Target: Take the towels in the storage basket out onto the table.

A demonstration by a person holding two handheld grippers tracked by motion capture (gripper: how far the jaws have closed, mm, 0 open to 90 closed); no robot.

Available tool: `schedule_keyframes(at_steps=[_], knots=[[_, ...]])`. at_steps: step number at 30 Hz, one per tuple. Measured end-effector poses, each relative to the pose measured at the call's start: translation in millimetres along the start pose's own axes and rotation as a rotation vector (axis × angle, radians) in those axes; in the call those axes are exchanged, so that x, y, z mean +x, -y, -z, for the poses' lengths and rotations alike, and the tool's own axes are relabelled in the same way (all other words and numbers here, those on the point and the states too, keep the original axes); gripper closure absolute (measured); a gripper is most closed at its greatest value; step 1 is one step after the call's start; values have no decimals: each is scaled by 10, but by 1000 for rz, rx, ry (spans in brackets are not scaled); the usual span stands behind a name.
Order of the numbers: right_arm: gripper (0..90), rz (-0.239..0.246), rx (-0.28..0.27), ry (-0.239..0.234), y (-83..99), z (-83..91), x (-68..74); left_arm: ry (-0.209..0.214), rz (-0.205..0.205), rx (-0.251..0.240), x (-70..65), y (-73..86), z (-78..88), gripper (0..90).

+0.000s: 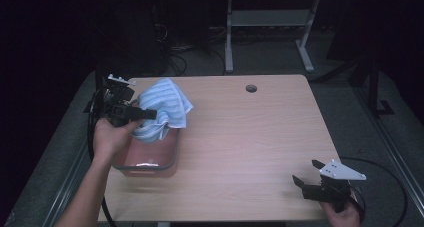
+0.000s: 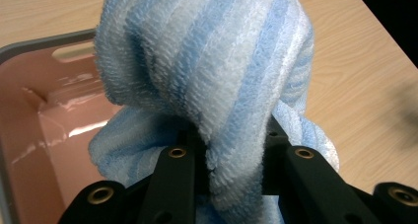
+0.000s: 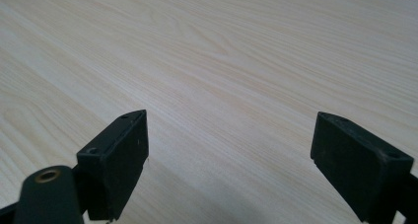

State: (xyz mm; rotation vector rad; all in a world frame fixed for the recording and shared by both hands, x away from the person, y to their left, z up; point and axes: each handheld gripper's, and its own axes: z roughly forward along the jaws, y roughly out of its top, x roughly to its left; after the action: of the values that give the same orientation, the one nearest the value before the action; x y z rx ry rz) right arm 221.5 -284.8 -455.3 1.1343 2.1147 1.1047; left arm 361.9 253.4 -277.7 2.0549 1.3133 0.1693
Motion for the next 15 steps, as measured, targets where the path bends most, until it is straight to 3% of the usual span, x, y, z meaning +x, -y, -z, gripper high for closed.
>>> schedule_keyframes(at_steps=[15], knots=[[141,-14,1,-4,9,-15,-14,38,-29,2,-169,-123,-131,738]])
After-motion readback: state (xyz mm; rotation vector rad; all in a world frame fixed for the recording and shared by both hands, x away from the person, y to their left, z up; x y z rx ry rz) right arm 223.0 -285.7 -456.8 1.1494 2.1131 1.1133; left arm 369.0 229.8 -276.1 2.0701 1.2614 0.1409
